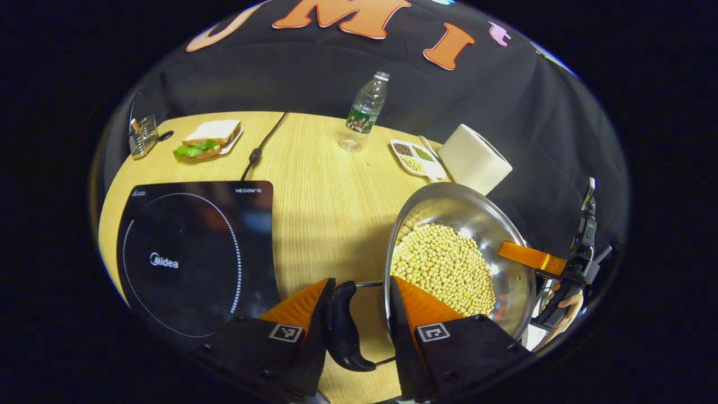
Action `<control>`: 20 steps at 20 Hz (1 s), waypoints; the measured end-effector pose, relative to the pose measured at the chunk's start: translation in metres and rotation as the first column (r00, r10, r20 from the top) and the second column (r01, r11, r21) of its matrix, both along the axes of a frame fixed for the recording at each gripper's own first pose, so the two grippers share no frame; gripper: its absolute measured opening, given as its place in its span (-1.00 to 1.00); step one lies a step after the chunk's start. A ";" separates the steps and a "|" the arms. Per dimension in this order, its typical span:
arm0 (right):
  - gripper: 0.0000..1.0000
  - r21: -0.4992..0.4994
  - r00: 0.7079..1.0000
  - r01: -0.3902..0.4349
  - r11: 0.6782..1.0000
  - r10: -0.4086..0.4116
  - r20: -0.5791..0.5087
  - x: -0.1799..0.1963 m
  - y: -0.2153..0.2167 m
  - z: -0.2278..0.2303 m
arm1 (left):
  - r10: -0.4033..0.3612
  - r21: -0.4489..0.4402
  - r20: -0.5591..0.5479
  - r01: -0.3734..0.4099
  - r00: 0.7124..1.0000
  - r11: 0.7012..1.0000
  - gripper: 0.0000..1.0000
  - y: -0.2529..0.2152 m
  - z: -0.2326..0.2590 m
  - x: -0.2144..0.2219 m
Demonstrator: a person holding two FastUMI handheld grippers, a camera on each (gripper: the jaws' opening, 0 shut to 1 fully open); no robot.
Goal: First push the handle of the pot to place it horizontally, then grasp the pot with both hands and set it on the induction cooktop.
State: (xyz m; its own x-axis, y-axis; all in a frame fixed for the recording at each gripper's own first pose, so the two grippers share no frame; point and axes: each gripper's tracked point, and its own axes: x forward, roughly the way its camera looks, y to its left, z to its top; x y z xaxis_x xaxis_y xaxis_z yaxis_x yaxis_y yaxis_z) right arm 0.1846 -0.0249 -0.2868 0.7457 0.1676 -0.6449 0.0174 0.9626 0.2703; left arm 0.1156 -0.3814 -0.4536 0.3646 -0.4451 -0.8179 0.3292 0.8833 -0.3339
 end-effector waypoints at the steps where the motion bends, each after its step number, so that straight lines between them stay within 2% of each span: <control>1: 0.22 0.002 1.000 -0.004 1.000 0.004 0.006 -0.003 0.007 0.006 | 0.002 -0.002 0.006 -0.002 1.000 1.000 0.18 0.004 0.006 0.001; 5: 0.21 0.011 0.999 -0.034 0.999 0.033 0.017 -0.011 0.038 0.029 | 0.028 -0.008 0.028 -0.028 0.999 1.000 0.18 0.024 0.028 0.001; 10: 0.21 0.006 0.996 -0.088 0.996 0.088 0.028 -0.024 0.094 0.050 | 0.083 -0.025 0.043 -0.082 0.996 0.996 0.21 0.081 0.059 0.003; 15: 0.16 0.024 0.988 -0.151 0.988 0.150 0.026 -0.038 0.167 0.064 | 0.151 -0.039 0.052 -0.149 0.987 0.988 0.19 0.158 0.080 0.014; 20: 0.14 0.010 0.978 -0.206 0.978 0.206 0.008 -0.045 0.240 0.053 | 0.208 -0.027 0.043 -0.206 0.977 0.978 0.18 0.236 0.080 0.023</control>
State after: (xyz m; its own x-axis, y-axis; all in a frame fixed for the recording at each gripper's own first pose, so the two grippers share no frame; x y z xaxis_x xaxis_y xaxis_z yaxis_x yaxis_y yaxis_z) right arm 0.1394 0.2147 -0.2339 0.6985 0.3250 -0.6375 -0.1830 0.9424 0.2799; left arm 0.1386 -0.1453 -0.3733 0.4876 -0.3741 -0.7889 0.1554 0.9263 -0.3432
